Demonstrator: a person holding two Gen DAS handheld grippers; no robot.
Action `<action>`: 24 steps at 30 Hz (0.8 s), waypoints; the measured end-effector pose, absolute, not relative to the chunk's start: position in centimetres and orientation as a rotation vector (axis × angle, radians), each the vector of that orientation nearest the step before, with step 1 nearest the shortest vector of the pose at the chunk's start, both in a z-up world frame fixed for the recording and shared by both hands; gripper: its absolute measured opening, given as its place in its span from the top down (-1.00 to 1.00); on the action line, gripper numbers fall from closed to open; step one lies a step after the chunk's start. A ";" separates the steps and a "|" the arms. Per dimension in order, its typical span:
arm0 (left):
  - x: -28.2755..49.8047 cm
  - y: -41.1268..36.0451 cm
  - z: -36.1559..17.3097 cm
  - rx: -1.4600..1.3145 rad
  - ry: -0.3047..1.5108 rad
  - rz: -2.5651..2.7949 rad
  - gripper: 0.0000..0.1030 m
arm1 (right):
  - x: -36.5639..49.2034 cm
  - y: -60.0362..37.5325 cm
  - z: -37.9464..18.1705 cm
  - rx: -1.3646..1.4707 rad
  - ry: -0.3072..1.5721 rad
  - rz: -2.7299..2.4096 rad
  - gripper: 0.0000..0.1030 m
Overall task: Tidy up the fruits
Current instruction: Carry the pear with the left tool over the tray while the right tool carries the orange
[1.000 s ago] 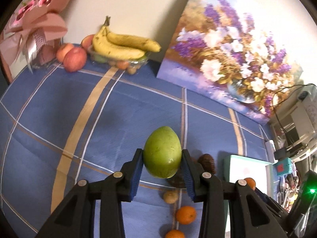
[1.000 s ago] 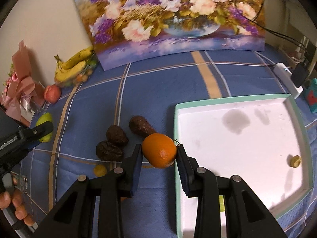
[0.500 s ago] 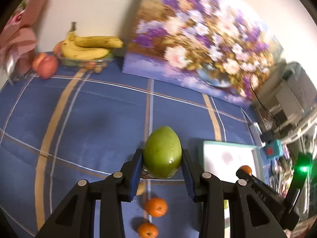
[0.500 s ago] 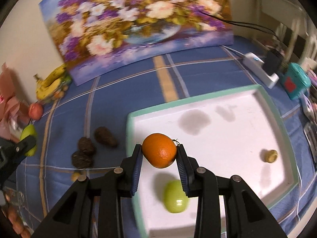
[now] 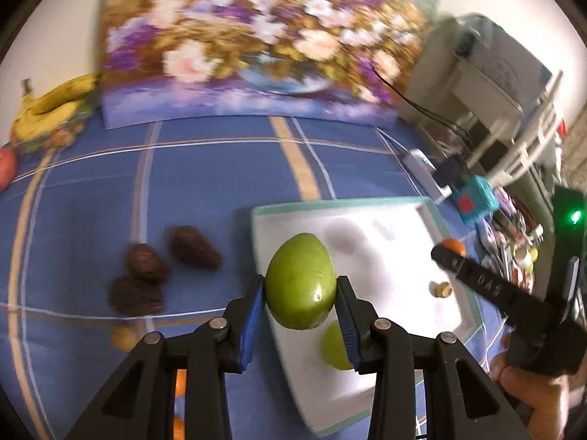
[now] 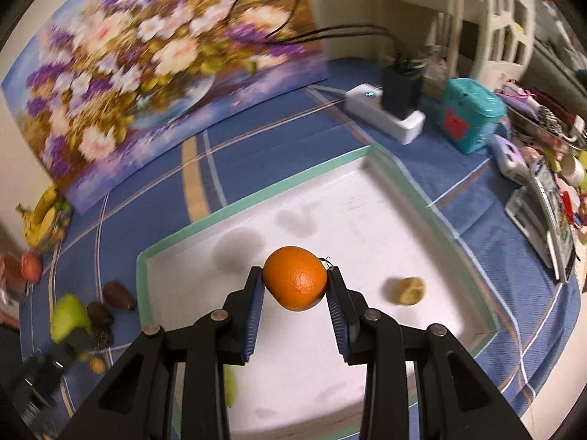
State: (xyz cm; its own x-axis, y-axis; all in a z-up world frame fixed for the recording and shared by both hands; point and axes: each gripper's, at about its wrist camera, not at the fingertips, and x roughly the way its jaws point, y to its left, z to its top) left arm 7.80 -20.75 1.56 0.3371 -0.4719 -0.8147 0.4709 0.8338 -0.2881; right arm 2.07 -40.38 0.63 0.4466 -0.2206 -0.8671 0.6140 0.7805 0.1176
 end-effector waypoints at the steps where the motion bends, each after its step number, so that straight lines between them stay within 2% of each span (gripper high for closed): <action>1: 7.7 -21.3 1.2 0.008 1.064 -0.622 0.21 | 1.9 -40.7 0.8 0.456 0.971 -0.546 0.31; 14: 7.7 -24.0 -3.7 0.057 1.142 -0.626 0.21 | 2.5 -42.6 -3.3 0.498 1.067 -0.560 0.31; 24: 7.7 -24.3 -4.8 0.075 1.171 -0.621 0.21 | 2.1 -43.0 -4.9 0.510 1.117 -0.568 0.31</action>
